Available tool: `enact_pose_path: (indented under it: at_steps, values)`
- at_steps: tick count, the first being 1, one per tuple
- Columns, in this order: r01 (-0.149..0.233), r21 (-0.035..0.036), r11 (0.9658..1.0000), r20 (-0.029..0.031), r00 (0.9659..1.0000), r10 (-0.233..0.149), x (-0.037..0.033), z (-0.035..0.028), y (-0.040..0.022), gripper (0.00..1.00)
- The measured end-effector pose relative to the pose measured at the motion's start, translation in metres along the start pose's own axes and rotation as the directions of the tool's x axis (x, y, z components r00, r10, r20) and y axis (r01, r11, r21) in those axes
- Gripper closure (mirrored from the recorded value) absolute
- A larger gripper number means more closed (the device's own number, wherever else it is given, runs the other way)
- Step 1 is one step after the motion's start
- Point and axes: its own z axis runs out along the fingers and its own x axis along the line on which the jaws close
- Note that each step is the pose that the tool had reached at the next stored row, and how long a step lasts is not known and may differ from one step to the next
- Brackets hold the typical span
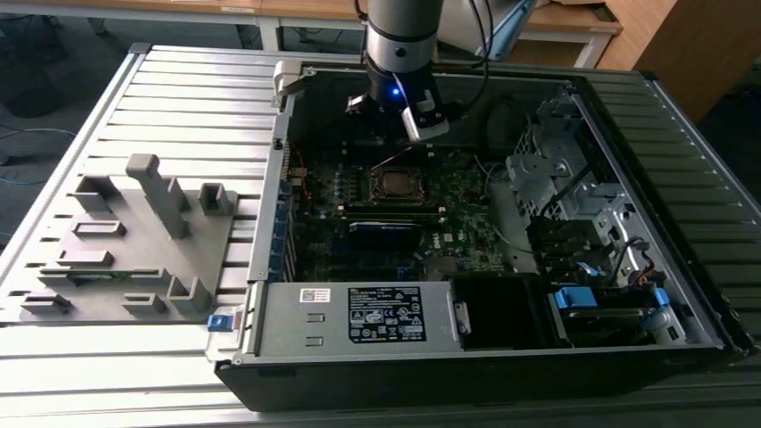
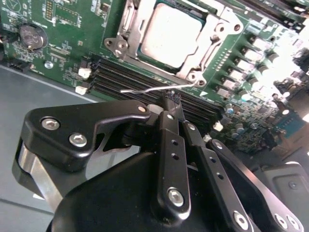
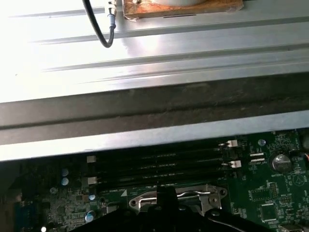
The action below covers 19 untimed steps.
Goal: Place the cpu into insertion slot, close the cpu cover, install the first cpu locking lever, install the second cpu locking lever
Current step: 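Install the first cpu locking lever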
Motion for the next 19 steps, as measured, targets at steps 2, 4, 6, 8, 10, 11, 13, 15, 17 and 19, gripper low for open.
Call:
enact_pose_path:
  at_steps: [2, 4, 6, 8, 10, 11, 13, 15, 17, 19]
  values:
    - [0.000, 0.0001, 1.0000, 0.0001, 1.0000, 0.000, -0.0026, 0.0002, 0.0004, 0.89]
    - [0.000, -0.0002, 1.0000, 0.0001, 1.0000, 0.000, -0.0057, 0.0006, 0.0007, 0.89]
    - [0.000, -0.0003, 1.0000, 0.0001, 1.0000, 0.000, -0.0067, 0.0011, 0.0008, 0.89]
    - [0.000, -0.0010, 1.0000, 0.0005, 1.0000, 0.000, -0.0067, 0.0023, 0.0006, 0.89]
    - [0.000, -0.0021, 1.0000, 0.0022, 1.0000, 0.000, -0.0067, 0.0043, 0.0002, 0.89]
    - [0.000, -0.0027, 1.0000, 0.0031, 1.0000, 0.000, -0.0067, 0.0052, 0.0001, 0.89]
    - [0.000, -0.0031, 1.0000, 0.0041, 1.0000, 0.000, -0.0068, 0.0067, -0.0001, 0.89]
    - [0.000, -0.0030, 1.0000, 0.0042, 1.0000, 0.000, -0.0076, 0.0072, 0.0001, 0.89]
    - [0.000, -0.0030, 1.0000, 0.0041, 1.0000, 0.000, -0.0095, 0.0077, 0.0008, 0.89]
    - [0.000, -0.0031, 1.0000, 0.0042, 1.0000, 0.000, -0.0109, 0.0082, 0.0012, 0.89]
